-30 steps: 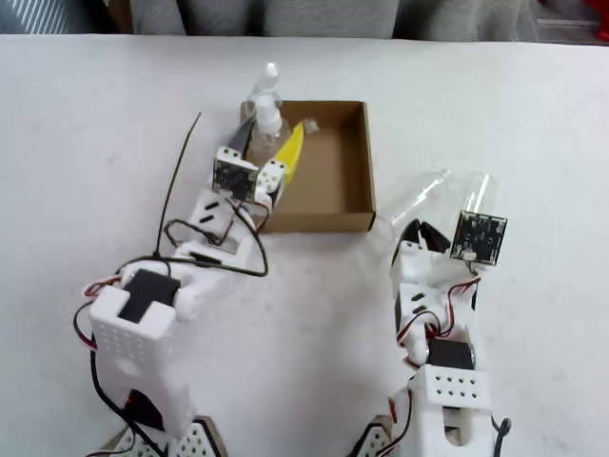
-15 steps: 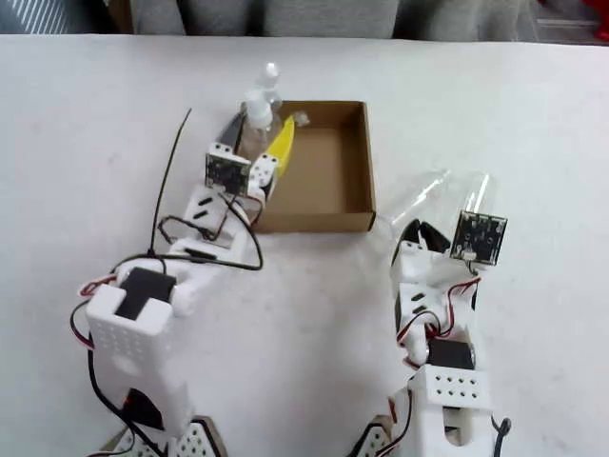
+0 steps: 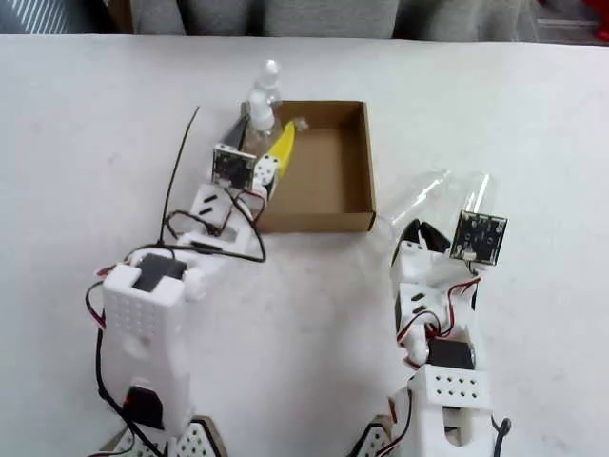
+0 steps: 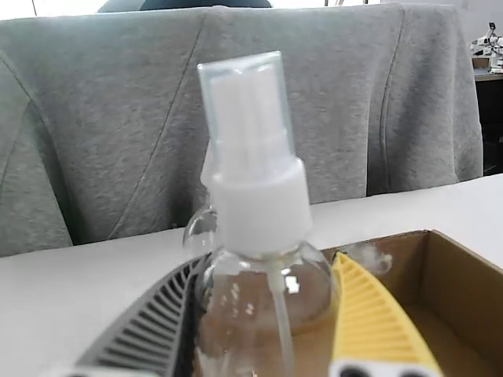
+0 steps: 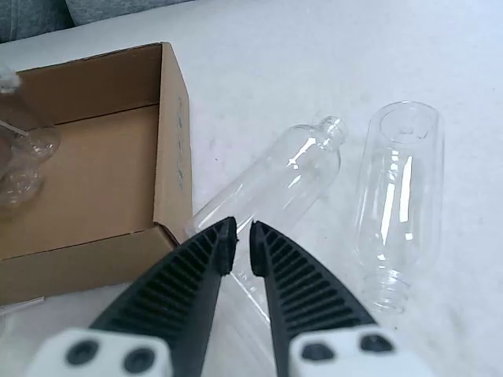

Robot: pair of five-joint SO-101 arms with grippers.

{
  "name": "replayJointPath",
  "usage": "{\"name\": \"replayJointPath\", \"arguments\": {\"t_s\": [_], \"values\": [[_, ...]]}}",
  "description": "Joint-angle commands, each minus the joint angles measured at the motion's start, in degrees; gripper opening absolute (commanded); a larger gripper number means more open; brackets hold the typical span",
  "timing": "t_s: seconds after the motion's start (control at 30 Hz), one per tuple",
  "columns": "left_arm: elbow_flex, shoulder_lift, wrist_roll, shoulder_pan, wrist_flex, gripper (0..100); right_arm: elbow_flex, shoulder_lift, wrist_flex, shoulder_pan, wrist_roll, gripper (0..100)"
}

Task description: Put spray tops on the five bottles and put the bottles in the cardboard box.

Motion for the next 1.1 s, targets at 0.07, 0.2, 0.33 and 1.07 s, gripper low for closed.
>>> {"name": "replayJointPath", "arguments": {"t_s": [0.07, 0.2, 0.33, 1.07], "values": [[-3.5, -0.4, -0.2, -0.6, -0.1, 2, -0.3, -1.0, -1.0, 0.1, 0.4, 2.1], [-3.3, -0.3, -0.2, -0.6, -0.1, 2, -0.3, -1.0, -1.0, 0.1, 0.4, 2.1], [-3.2, -0.3, -0.2, -0.7, 0.0, 2, -0.3, -1.0, -1.0, 0.2, 0.4, 2.1], [-2.1, -2.2, 0.3, -1.8, 8.1, 21, -0.3, -0.8, -1.0, 0.3, 0.4, 2.1]]}}
